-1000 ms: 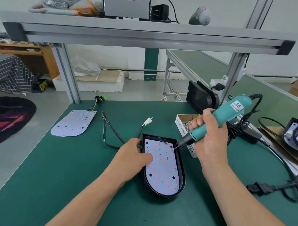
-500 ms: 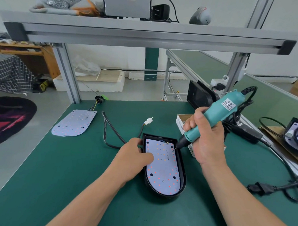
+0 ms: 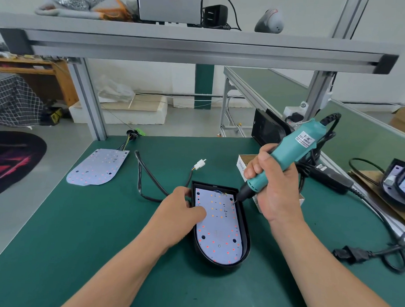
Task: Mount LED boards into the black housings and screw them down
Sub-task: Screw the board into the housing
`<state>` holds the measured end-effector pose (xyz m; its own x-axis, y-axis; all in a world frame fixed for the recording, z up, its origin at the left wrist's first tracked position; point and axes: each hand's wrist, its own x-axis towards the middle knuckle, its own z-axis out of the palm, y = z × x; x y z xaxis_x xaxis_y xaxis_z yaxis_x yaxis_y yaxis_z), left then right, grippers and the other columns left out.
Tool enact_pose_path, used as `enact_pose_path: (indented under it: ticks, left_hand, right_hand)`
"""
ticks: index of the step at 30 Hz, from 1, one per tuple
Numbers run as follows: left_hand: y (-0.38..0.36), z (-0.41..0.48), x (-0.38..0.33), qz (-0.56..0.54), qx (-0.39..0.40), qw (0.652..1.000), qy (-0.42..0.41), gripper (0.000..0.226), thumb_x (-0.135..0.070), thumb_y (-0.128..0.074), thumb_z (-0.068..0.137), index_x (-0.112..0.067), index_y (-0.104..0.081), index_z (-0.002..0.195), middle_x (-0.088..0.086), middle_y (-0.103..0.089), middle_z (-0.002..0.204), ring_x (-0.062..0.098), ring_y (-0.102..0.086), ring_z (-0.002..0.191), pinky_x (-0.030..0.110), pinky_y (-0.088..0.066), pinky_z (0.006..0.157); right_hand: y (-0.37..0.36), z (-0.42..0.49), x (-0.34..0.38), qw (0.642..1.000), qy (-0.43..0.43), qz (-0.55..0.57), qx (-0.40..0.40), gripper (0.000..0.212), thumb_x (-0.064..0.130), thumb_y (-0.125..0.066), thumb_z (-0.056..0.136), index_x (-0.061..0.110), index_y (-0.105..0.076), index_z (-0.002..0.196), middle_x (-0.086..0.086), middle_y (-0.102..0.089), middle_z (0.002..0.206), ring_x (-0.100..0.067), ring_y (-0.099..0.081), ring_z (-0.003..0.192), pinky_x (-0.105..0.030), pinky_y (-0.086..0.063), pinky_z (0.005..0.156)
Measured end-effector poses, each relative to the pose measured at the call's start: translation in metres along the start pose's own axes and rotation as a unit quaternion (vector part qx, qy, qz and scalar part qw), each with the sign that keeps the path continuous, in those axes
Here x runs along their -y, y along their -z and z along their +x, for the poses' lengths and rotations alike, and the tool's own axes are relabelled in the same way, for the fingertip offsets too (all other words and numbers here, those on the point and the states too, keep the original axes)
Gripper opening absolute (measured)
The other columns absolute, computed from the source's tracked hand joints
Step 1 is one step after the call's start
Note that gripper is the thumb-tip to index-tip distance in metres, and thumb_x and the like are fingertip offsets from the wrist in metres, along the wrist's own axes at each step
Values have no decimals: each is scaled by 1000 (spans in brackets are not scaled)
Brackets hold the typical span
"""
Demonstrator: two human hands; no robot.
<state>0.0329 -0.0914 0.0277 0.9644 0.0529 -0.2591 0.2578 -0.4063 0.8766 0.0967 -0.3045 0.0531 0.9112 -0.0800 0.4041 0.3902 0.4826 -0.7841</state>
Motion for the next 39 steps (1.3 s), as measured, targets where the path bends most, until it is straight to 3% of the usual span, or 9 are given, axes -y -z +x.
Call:
enact_pose_path:
  ticks: [3, 10, 14, 20, 24, 28, 32, 36, 39]
  left_hand:
    - [2, -1, -1, 13, 0, 1000, 4, 53, -40, -64, 64, -39, -55, 116, 3, -79, 102, 27, -74, 98, 52, -59, 93]
    - [6, -1, -7, 22, 1, 1000, 7, 50, -62, -67, 67, -34, -57, 107, -8, -72, 95, 12, -61, 73, 32, -44, 63]
    - [6, 5, -5, 17, 21, 1000, -8, 46, -49, -76, 66, -37, -63, 108, -18, -78, 98, 6, -75, 87, 35, -60, 80]
    - [5, 9, -2, -9, 36, 999, -25, 38, -39, -75, 66, -41, -68, 104, -16, -80, 100, 11, -78, 94, 46, -60, 96]
    - [5, 9, -2, -6, 27, 999, -18, 44, -40, -75, 64, -39, -67, 107, -17, -80, 100, 11, -78, 95, 46, -59, 98]
    - [5, 6, -6, -3, 32, 999, -30, 35, -39, -74, 65, -43, -67, 100, -18, -79, 98, 10, -77, 94, 45, -59, 98]
    - [5, 6, -6, 2, 41, 998, -44, 33, -36, -72, 69, -40, -70, 102, -15, -80, 100, 13, -78, 96, 47, -59, 99]
    - [5, 4, -7, 6, 42, 998, -56, 31, -35, -71, 71, -48, -71, 98, -18, -80, 96, 5, -77, 89, 40, -60, 95]
    - [4, 2, -7, 4, 18, 999, -35, 35, -47, -73, 69, -36, -68, 102, -20, -78, 93, 5, -75, 87, 38, -61, 91]
  right_hand:
    - [-1, 0, 0, 1000, 2, 7, 10, 9, 15, -68, 92, 19, -60, 93, -8, -40, 76, -26, -42, 66, -35, -43, 64]
    - [-2, -3, -2, 998, 1, 10, 57, 9, 13, -66, 95, 22, -64, 95, 0, -46, 69, -18, -49, 60, -31, -47, 63]
    - [-3, -3, -5, 998, -2, 12, 68, 11, 8, -63, 95, 19, -62, 97, 0, -46, 69, -17, -48, 59, -31, -45, 62]
    - [-7, 0, -5, 997, -3, -17, 80, 13, 7, -63, 93, 18, -56, 90, -1, -41, 67, -20, -44, 55, -32, -42, 58]
    - [-8, 0, -6, 996, -23, -21, 86, 15, 9, -64, 92, 21, -55, 87, -1, -41, 66, -21, -42, 55, -31, -42, 58]
    - [-8, 2, -4, 996, -38, -20, 82, 15, 9, -64, 93, 20, -55, 88, -1, -41, 66, -21, -42, 56, -32, -42, 58]
    - [-7, 1, -3, 995, -38, -28, 86, 10, 13, -67, 90, 17, -63, 99, -4, -42, 68, -24, -45, 58, -34, -44, 61]
    - [-12, 0, 3, 997, -6, -24, 73, 12, 16, -67, 96, 15, -67, 108, -6, -45, 69, -24, -48, 60, -35, -45, 65]
    - [-10, 4, 13, 998, 23, 43, 36, 6, 18, -65, 102, 16, -66, 107, -4, -47, 71, -21, -49, 63, -33, -47, 67]
